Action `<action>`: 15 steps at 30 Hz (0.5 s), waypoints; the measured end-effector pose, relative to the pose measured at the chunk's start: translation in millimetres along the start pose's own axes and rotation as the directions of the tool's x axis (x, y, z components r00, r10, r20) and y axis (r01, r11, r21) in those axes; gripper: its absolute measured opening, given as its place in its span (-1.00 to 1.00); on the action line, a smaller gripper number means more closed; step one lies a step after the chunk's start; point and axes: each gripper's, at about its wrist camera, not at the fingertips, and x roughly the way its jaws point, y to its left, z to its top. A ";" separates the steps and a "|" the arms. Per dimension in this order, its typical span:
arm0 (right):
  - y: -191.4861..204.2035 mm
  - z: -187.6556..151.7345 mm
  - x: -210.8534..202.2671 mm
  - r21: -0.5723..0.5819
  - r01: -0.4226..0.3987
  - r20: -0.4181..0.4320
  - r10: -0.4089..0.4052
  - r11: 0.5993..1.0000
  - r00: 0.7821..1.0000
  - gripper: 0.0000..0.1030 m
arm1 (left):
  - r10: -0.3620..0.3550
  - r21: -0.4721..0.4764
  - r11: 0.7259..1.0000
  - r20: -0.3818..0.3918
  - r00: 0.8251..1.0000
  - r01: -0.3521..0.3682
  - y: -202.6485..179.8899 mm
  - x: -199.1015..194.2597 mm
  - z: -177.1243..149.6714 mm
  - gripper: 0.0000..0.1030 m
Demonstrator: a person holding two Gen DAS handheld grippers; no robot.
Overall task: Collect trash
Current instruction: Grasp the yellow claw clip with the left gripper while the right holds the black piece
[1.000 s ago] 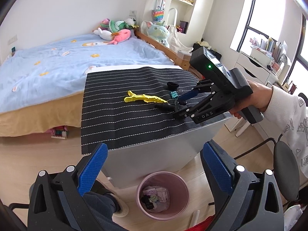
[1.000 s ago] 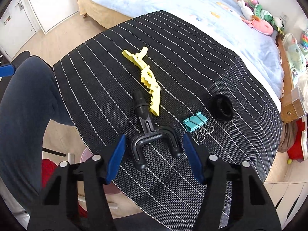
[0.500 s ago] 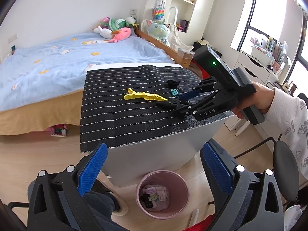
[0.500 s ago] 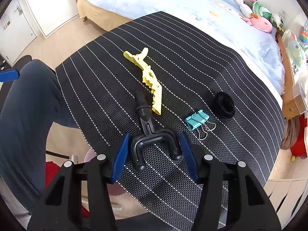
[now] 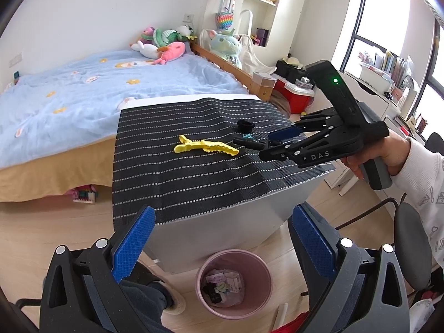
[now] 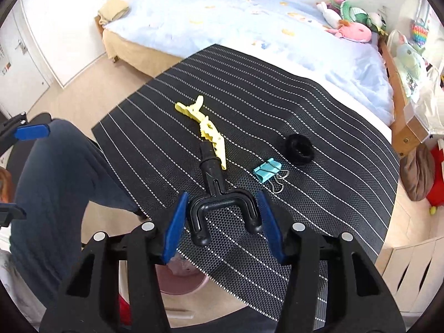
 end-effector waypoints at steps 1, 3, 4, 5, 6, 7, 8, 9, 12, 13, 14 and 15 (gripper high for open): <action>-1.4 0.8 -1.9 0.006 0.001 0.004 -0.001 1.000 1.000 0.01 | 0.000 0.004 1.000 0.001 1.000 0.000 -0.6 0.7 2.9 0.85; -5.3 0.4 -7.2 0.024 -0.001 0.012 0.000 1.000 1.000 0.01 | 0.004 0.018 1.000 0.003 1.000 -0.004 -2.6 2.4 10.7 0.85; -7.7 0.3 -10.3 0.036 -0.001 0.017 0.001 0.999 1.000 0.01 | 0.006 0.026 1.000 0.003 1.000 -0.006 -3.2 4.2 16.2 0.85; -9.2 -0.3 -13.0 0.042 0.001 0.020 -0.002 0.999 1.000 0.01 | 0.006 0.032 0.999 0.002 1.000 -0.006 -4.1 5.5 21.1 0.85; -10.2 -0.7 -15.5 0.046 0.004 0.023 -0.005 0.999 1.000 0.01 | 0.006 0.039 0.999 0.001 1.000 -0.006 -4.4 7.2 26.2 0.85; -11.7 -1.2 -17.9 0.051 0.007 0.025 -0.008 0.999 1.000 0.01 | 0.010 0.050 0.999 -0.001 1.000 -0.010 -5.3 9.3 31.9 0.85; -13.2 -1.8 -19.9 0.058 0.009 0.025 -0.010 0.998 1.000 0.01 | 0.015 0.061 0.998 -0.002 1.000 -0.015 -5.7 11.6 37.4 0.85; -14.6 -2.6 -21.6 0.063 0.009 0.026 -0.011 0.998 1.000 0.01 | 0.017 0.072 0.997 -0.003 1.000 -0.017 -6.2 13.2 42.0 0.85; -19.5 -5.6 -27.0 0.079 0.009 0.029 -0.011 0.997 1.000 0.01 | 0.019 0.103 0.995 -0.022 1.000 -0.017 -6.3 22.6 57.3 0.85; -20.6 -6.9 -28.3 0.084 0.009 0.029 -0.012 0.996 1.000 0.01 | 0.020 0.116 0.993 -0.035 0.999 -0.016 -5.8 28.1 63.3 0.85; -22.8 -7.7 -29.8 0.090 0.009 0.029 -0.012 0.996 1.000 0.01 | 0.025 0.127 0.992 -0.044 0.999 -0.020 -5.1 32.5 67.9 0.85; -24.7 -8.3 -30.8 0.095 0.007 0.028 -0.010 0.995 1.000 0.01 | 0.027 0.140 0.990 -0.054 0.998 -0.020 -4.5 37.2 72.8 0.85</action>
